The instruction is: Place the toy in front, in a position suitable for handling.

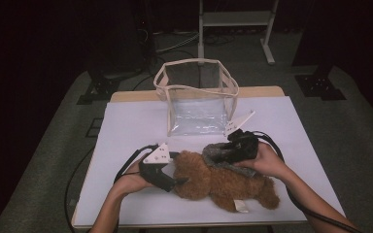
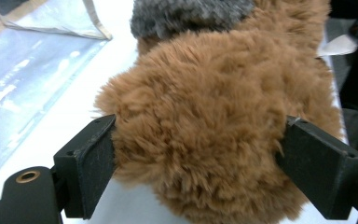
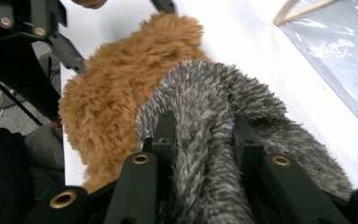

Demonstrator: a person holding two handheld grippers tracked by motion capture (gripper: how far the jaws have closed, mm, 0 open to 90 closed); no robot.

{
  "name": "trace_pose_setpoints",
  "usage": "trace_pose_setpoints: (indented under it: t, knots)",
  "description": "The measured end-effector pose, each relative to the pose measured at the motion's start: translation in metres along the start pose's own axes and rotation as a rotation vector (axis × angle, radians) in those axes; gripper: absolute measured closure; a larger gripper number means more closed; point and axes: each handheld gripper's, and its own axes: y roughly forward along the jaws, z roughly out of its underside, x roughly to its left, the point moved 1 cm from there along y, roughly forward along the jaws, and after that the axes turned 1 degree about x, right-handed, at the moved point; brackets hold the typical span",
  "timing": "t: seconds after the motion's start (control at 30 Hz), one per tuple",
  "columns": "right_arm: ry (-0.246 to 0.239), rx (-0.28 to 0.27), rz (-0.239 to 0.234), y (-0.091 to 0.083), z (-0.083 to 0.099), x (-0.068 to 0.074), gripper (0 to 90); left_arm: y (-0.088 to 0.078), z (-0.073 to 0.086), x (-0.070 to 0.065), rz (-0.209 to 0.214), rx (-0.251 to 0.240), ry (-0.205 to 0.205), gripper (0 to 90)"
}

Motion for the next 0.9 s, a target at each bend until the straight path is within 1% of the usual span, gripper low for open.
trace_pose_setpoints:
  t: [0.07,0.13,0.2,0.23,0.27,0.33,0.4,0.43,0.47,0.53,0.6,0.63,0.67,0.73,0.83,0.9]
  knots:
    - [0.013,-0.005,0.003,-0.004,0.001,-0.001,67.6,0.003,0.002,0.002,0.018,0.004,-0.013,15.1]
    - [0.012,-0.02,-0.009,-0.007,-0.001,0.002,67.6,0.007,0.002,0.002,0.018,0.004,-0.015,15.1]
    - [-0.012,-0.028,-0.02,-0.008,-0.006,0.009,67.6,0.01,0.0,0.001,0.016,0.007,-0.012,15.1]
    - [-0.029,-0.033,-0.032,-0.007,-0.011,0.014,67.6,0.011,0.0,0.0,0.016,0.008,-0.012,15.1]
    - [-0.037,-0.03,-0.035,-0.005,-0.014,0.017,67.6,0.011,0.0,0.0,0.011,0.008,-0.009,15.1]
    - [-0.07,-0.023,-0.043,0.003,-0.022,0.023,67.6,0.011,0.0,-0.001,0.007,0.011,-0.005,15.1]
    - [-0.078,-0.012,-0.053,0.011,-0.026,0.025,67.6,0.009,0.0,-0.001,0.01,0.014,-0.004,15.1]
    - [-0.084,-0.003,-0.051,0.014,-0.026,0.026,67.6,0.008,0.001,-0.001,0.014,0.012,-0.006,15.1]
    - [-0.082,0.004,-0.048,0.017,-0.025,0.025,67.6,0.007,0.001,0.0,0.018,0.01,-0.005,15.1]
    - [-0.059,0.009,-0.054,0.018,-0.02,0.02,67.6,0.003,0.003,0.0,0.044,0.007,-0.02,15.0]
    - [-0.048,0.024,-0.033,0.016,-0.014,0.016,67.6,0.001,0.005,0.001,0.066,0.013,-0.019,15.0]
    - [-0.036,0.022,-0.035,0.014,-0.01,0.013,67.6,0.001,0.006,0.001,0.075,0.022,-0.018,14.9]
    - [-0.015,0.017,-0.037,0.011,-0.007,0.01,67.6,0.002,0.007,0.0,0.073,0.028,-0.015,14.9]
    - [0.0,0.009,-0.04,0.007,-0.006,0.009,67.6,0.005,0.007,0.0,0.067,0.027,-0.016,15.1]
    - [-0.02,0.006,-0.041,0.008,-0.011,0.014,67.6,0.009,0.005,-0.001,0.058,0.032,-0.002,17.3]
    - [-0.046,0.004,-0.048,0.011,-0.018,0.016,67.5,0.009,0.004,-0.002,0.056,0.035,0.004,18.0]
